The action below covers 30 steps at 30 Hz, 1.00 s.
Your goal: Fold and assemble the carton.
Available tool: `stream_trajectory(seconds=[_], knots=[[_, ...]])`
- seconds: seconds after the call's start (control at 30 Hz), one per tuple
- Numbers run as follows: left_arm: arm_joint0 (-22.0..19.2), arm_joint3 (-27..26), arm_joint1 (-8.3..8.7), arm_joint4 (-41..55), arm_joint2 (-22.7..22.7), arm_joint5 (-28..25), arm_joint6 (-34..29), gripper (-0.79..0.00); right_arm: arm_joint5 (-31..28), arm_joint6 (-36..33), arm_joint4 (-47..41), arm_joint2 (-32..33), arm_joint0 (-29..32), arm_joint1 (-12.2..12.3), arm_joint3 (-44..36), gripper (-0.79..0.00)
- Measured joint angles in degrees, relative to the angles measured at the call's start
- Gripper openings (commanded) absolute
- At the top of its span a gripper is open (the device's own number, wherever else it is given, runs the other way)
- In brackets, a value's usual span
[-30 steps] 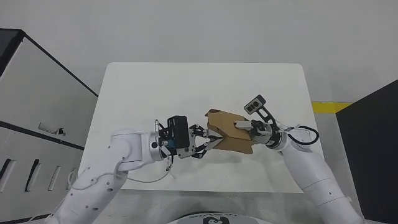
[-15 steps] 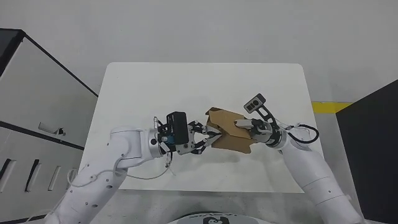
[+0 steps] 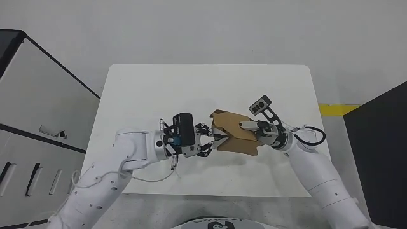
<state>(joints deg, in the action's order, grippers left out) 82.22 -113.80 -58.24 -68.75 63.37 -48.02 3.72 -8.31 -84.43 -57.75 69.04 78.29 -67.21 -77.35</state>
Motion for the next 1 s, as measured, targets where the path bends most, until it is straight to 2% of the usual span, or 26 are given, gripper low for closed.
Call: stream_trajectory(seconds=[0.2,0.6,1.0], knots=[[0.59,-0.27,0.20,-0.02,1.20,0.10,0.28,-0.785,-0.15,-0.04,-0.13,0.08,-0.05,-0.04,0.20,-0.785],[0.11,0.02,0.04,-0.13,0.11,-0.14,0.21,-0.785,-0.14,0.10,-0.08,-0.29,-0.21,-0.18,0.34,-0.785],[3.05,-0.11,0.66,-2.47,6.06,3.09,5.82,-0.785,3.20,-2.01,-4.07,0.03,0.11,-0.27,1.10,-0.785]])
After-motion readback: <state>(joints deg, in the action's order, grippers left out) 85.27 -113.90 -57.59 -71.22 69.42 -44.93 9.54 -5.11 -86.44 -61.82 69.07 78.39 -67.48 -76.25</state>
